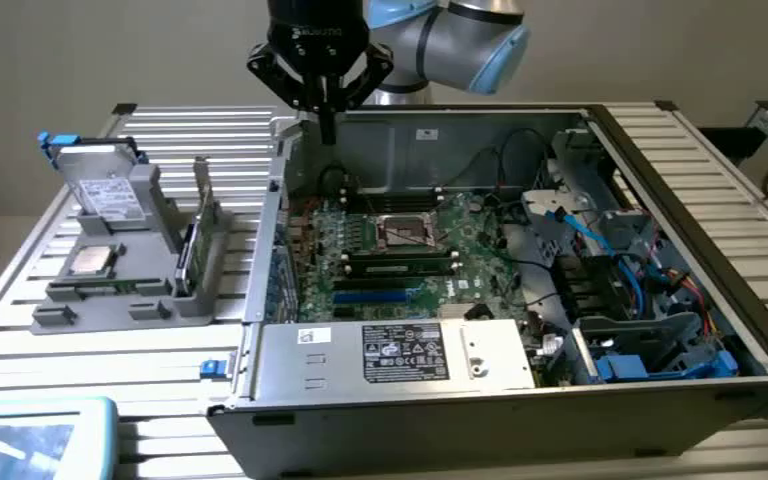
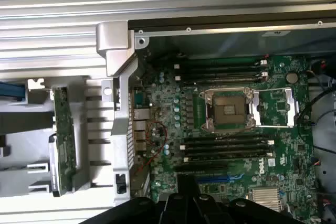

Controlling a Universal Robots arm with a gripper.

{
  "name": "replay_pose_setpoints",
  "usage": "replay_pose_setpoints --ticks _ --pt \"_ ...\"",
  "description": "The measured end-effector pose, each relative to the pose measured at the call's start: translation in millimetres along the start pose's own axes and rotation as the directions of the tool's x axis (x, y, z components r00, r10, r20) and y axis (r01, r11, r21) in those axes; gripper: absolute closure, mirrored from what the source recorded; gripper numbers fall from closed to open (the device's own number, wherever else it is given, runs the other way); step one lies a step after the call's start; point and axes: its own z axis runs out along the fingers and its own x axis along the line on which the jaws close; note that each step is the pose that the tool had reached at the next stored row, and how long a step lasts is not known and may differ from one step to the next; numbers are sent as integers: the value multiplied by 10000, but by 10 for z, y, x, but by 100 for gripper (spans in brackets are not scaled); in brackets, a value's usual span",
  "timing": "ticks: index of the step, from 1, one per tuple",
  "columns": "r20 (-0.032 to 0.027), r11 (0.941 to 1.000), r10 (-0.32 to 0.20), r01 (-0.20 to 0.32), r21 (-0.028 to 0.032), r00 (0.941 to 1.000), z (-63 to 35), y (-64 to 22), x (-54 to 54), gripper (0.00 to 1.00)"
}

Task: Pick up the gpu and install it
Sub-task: 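Reach for the gpu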

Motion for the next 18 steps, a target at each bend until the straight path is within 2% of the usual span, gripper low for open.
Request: replay_pose_setpoints --ticks 13,18 --pt "1 10000 0 0 1 10000 0 0 3 89" --pt "0 10000 0 0 1 10000 -3 -9 133 89"
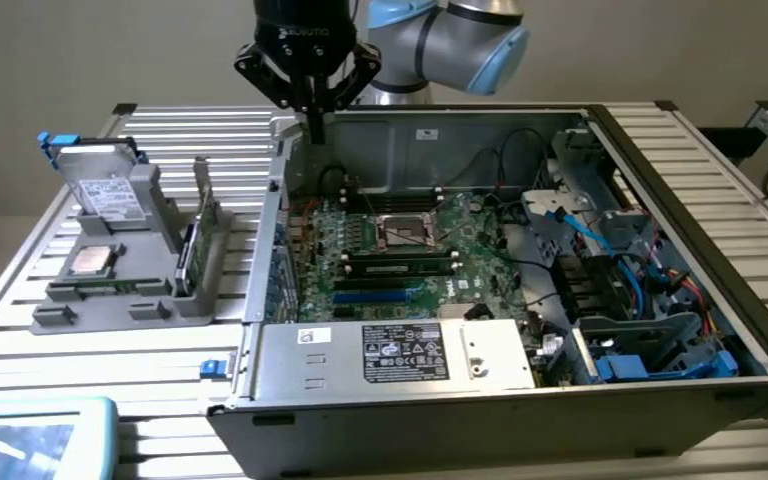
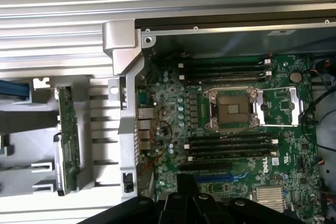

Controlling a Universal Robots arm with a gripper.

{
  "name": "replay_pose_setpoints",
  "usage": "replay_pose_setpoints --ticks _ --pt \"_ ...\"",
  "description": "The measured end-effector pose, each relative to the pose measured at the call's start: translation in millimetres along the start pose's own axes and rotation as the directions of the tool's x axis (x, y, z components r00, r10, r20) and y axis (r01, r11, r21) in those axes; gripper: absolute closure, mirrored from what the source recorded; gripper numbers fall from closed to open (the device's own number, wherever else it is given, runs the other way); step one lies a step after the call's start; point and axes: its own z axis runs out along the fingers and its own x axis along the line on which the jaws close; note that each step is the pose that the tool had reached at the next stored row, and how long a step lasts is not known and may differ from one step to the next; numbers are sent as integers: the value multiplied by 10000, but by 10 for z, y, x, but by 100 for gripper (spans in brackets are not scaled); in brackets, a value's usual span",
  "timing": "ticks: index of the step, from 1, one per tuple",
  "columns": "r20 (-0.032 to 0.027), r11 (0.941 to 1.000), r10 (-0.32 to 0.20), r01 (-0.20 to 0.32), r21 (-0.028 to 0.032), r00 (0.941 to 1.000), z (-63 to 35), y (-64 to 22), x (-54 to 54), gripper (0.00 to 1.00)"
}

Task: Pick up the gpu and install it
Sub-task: 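Reach for the gpu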

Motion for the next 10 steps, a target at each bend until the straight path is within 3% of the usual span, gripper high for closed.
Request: replay_pose_setpoints --ticks 10 --pt "6 10000 -1 1 -2 10000 -10 -38 435 89"
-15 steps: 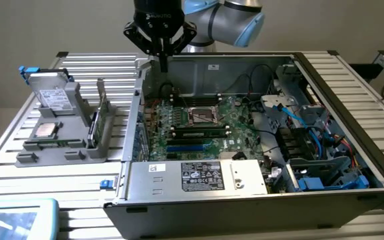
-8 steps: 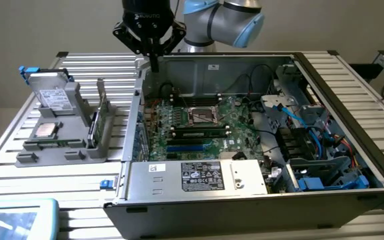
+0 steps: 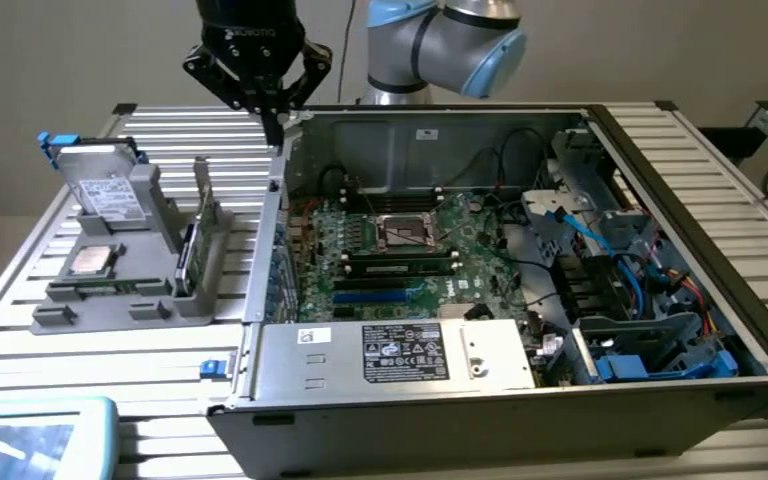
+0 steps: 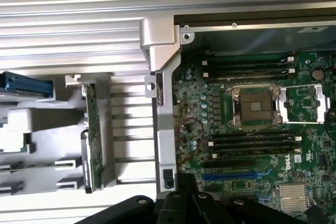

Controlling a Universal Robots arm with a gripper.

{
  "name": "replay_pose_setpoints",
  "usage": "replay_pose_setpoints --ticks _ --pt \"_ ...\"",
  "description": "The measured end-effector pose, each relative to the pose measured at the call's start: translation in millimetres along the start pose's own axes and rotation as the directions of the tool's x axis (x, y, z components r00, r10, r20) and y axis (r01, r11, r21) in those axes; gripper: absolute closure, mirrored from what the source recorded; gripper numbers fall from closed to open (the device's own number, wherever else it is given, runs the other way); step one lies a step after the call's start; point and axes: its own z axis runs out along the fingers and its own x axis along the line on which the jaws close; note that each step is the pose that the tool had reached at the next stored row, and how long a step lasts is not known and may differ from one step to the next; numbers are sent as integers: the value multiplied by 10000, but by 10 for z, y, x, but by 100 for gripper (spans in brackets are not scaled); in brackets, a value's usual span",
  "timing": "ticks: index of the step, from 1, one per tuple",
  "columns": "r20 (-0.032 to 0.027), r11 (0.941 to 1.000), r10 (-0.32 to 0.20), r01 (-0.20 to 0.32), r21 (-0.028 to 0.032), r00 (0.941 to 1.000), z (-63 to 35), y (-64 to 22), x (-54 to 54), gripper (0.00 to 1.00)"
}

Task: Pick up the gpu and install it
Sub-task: 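Reach for the gpu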

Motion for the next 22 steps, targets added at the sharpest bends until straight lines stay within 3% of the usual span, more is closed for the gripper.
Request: replay_pose_setpoints --ticks 22 --pt "-9 10000 2 -2 -29 10000 -12 -127 985 89"
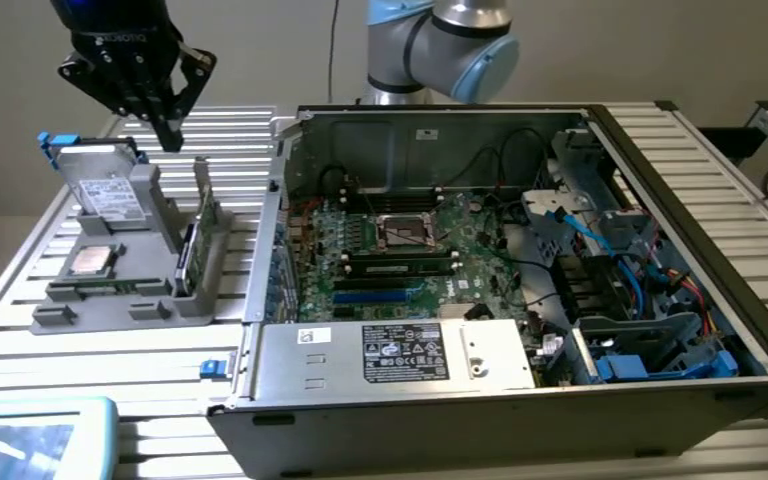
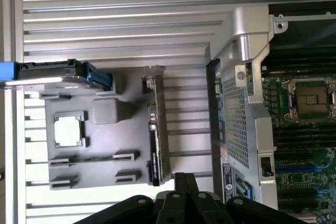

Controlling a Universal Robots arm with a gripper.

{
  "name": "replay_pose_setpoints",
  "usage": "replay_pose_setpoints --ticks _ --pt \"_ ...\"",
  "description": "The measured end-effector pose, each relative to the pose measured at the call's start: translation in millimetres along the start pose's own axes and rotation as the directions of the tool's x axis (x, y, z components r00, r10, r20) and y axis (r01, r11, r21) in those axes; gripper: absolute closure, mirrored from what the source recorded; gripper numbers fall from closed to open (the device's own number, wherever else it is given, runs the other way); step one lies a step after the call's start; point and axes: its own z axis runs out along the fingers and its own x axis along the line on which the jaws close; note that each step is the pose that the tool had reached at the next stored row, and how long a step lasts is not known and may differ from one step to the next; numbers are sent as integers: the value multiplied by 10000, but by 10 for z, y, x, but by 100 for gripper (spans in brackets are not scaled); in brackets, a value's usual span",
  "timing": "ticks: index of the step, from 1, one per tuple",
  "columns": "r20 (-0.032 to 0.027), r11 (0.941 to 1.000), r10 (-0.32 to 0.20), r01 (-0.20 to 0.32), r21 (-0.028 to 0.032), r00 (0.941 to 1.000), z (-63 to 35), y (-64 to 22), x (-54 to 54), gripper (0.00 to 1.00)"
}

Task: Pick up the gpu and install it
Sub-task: 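Reach for the gpu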

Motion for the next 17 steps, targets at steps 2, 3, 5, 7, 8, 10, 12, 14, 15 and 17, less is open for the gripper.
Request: replay_pose_setpoints --ticks 2,3,5,7,8,10,12,14,15,17 --pt "-29 10000 1 -1 3 10000 13 -5 66 89" --pt "-41 10000 1 -1 3 10000 23 -8 96 89" --pt "-62 10000 3 -3 4 10000 48 -13 150 89" --pt "-84 10000 4 -4 5 10000 80 -18 189 89" --pt "-92 10000 5 -4 8 10000 98 -20 199 89" --pt "-93 10000 3 -3 7 10000 134 -22 206 89" --pt "-95 10000 3 -3 8 10000 169 -24 211 89" --pt "-94 10000 4 -4 7 10000 206 -26 213 89" --pt "-94 10000 3 -3 7 10000 215 -27 213 89" --pt "-95 10000 4 -4 6 10000 215 -26 213 89"
